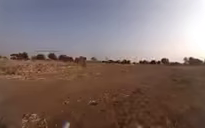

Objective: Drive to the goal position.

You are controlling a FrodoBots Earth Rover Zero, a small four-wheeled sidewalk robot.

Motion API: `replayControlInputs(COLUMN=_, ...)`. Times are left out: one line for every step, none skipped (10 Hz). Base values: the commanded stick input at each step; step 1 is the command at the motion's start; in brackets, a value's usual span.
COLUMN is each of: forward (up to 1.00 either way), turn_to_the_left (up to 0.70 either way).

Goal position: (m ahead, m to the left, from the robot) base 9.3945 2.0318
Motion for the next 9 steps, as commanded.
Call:
replayControlInputs(forward=0.5, turn_to_the_left=0.0)
replayControlInputs(forward=0.5, turn_to_the_left=0.0)
replayControlInputs(forward=0.5, turn_to_the_left=0.0)
replayControlInputs(forward=0.5, turn_to_the_left=0.0)
replayControlInputs(forward=0.5, turn_to_the_left=0.0)
replayControlInputs(forward=0.5, turn_to_the_left=0.0)
replayControlInputs(forward=0.5, turn_to_the_left=0.0)
replayControlInputs(forward=0.5, turn_to_the_left=0.0)
replayControlInputs(forward=0.5, turn_to_the_left=0.0)
